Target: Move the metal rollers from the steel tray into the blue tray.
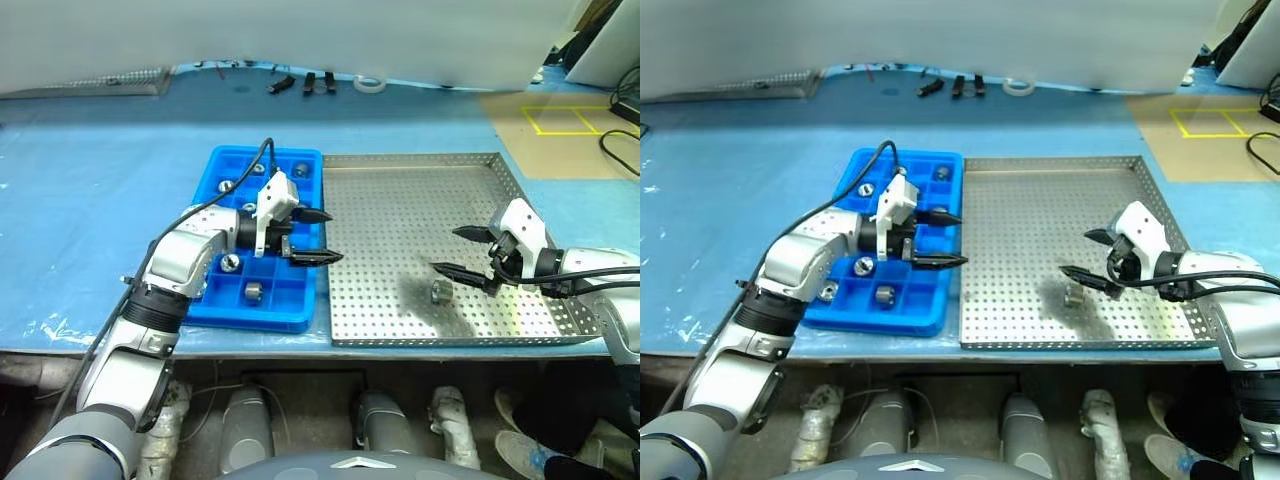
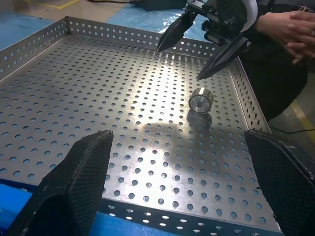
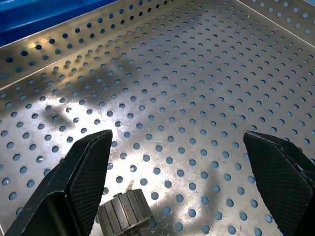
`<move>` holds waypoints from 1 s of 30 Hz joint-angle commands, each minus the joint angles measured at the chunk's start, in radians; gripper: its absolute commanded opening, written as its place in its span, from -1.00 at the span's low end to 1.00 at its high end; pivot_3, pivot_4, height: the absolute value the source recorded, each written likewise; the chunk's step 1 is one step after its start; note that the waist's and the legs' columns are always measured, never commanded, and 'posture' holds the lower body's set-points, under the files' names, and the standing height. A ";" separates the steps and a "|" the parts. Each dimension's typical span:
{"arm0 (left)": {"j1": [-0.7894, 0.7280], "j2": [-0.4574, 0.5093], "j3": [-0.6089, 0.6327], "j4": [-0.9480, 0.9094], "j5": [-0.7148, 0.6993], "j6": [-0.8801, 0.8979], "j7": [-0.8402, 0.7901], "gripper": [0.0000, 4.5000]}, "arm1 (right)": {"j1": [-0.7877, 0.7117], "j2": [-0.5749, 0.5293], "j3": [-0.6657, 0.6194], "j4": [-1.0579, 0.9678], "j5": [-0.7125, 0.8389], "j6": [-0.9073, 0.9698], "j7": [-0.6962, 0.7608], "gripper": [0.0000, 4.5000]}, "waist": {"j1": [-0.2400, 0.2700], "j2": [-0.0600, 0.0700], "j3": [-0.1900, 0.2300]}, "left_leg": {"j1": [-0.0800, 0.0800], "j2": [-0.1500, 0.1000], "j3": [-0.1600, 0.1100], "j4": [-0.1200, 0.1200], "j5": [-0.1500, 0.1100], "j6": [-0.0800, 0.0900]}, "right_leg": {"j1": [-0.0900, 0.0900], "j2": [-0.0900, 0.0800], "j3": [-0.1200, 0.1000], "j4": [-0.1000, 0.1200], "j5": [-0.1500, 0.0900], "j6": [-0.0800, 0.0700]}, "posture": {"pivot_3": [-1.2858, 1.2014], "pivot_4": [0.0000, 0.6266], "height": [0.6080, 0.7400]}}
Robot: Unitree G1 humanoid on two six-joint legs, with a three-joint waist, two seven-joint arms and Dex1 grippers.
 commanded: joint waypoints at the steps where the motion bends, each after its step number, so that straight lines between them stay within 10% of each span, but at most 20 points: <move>1: -0.014 -0.002 0.011 -0.011 -0.003 -0.018 0.003 1.00 | 0.013 -0.002 -0.011 0.019 -0.016 -0.034 -0.004 0.99 | 0.000 0.000 0.000 | 0.000 0.000 0.000 0.000 0.000 0.000 | 0.000 0.000 0.000 0.000 0.000 0.000 | -0.08 -0.52 1.00; 19: -0.001 0.013 0.008 -0.015 0.006 -0.021 0.001 1.00 | 0.017 0.155 0.067 0.168 -0.108 -0.128 -0.116 0.99 | -0.001 0.000 0.000 | -0.001 0.000 0.000 0.000 -0.001 0.001 | 0.000 0.000 0.000 -0.001 0.000 0.000 | -0.08 -0.52 1.00; 30: -0.010 0.015 0.005 0.003 0.020 -0.027 -0.009 1.00 | 0.021 0.197 0.052 0.201 -0.120 -0.183 -0.160 -0.20 | -0.004 0.000 0.000 | -0.001 0.000 0.001 0.001 -0.001 0.001 | 0.000 0.000 0.000 -0.001 0.000 0.000 | -0.08 -0.52 1.00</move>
